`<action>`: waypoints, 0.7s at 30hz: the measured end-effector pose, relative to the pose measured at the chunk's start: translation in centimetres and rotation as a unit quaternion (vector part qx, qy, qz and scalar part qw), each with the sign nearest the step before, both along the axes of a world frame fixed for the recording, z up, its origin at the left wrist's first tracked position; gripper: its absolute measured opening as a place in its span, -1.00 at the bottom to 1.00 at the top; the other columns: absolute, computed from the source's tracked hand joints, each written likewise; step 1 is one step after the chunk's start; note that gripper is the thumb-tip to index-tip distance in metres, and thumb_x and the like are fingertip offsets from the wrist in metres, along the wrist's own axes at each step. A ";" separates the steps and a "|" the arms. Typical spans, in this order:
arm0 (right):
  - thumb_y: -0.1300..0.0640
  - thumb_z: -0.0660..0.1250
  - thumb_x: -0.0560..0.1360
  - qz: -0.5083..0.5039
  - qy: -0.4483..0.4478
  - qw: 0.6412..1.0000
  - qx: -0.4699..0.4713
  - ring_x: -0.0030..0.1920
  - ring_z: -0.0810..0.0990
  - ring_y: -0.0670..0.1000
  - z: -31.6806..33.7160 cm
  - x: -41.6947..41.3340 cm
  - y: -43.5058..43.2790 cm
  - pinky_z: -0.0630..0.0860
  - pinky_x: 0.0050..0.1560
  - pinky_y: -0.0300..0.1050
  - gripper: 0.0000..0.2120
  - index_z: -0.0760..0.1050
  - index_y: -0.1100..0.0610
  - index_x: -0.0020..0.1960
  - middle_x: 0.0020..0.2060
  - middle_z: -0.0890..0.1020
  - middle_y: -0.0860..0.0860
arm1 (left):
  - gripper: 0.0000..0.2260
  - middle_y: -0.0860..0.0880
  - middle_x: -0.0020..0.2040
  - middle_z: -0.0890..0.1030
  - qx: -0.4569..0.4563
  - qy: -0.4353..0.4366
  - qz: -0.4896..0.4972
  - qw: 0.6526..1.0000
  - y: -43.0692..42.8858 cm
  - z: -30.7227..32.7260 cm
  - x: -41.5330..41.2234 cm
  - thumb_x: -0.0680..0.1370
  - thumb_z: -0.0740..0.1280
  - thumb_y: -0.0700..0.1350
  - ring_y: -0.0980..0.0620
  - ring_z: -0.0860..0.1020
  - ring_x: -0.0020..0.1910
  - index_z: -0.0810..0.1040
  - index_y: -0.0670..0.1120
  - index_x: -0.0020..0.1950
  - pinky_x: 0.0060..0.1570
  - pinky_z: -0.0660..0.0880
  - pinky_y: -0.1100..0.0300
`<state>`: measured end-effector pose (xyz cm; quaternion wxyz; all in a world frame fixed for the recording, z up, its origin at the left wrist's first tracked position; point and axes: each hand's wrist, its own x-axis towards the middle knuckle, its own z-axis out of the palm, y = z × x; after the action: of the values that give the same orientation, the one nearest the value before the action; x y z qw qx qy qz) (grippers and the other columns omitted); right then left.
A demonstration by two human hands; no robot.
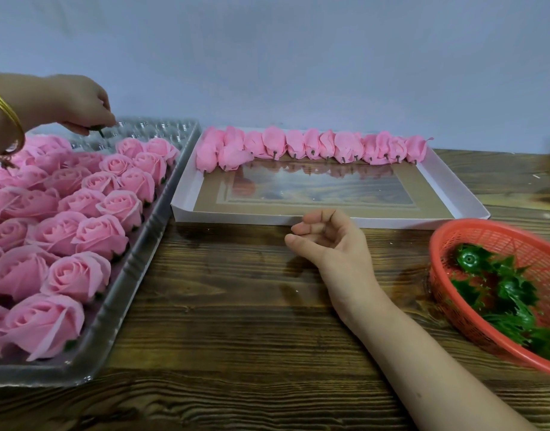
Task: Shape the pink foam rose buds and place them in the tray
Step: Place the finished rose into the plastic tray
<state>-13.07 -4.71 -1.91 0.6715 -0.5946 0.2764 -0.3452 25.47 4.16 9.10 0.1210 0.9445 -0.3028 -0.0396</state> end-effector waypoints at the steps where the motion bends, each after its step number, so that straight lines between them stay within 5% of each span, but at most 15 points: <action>1: 0.40 0.48 0.37 0.002 0.001 1.000 0.000 -0.24 0.57 -0.07 0.0 0.0 0.0 0.51 -0.17 -0.28 -0.70 0.48 0.10 -0.07 -0.21 0.63 0.02 | -0.91 -0.20 -0.22 0.51 0.006 0.006 0.003 1.000 0.1 -0.2 0.3 0.58 0.31 -0.26 -0.14 0.54 -0.32 0.51 -0.30 -0.04 -0.27 0.49 0.14; 12: 0.46 0.43 0.38 0.001 -0.002 1.000 0.014 -0.21 0.55 -0.02 0.2 0.1 0.2 0.52 -0.13 -0.26 -0.71 0.48 0.14 -0.07 -0.20 0.61 0.06 | -0.95 -0.21 -0.21 0.49 0.020 0.059 0.004 0.998 -0.2 -2.2 1.3 0.58 0.31 -0.31 -0.09 0.48 -0.34 0.50 -0.29 -0.06 -0.65 0.45 0.29; 21: 0.49 0.40 0.39 0.000 -0.006 1.000 0.023 -0.20 0.53 0.03 0.3 0.1 0.3 0.52 -0.11 -0.23 -0.71 0.47 0.15 -0.07 -0.21 0.60 0.07 | -0.91 -0.24 -0.25 0.53 0.059 0.054 -0.020 0.997 0.0 -4.1 2.2 0.53 0.28 -0.39 -0.12 0.44 -0.31 0.55 -0.30 -0.14 -0.24 0.36 0.13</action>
<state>-12.98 -4.36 -1.58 0.6865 -0.5768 0.2802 -0.3427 27.66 4.14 4.97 0.0803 0.9403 -0.3114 -0.1111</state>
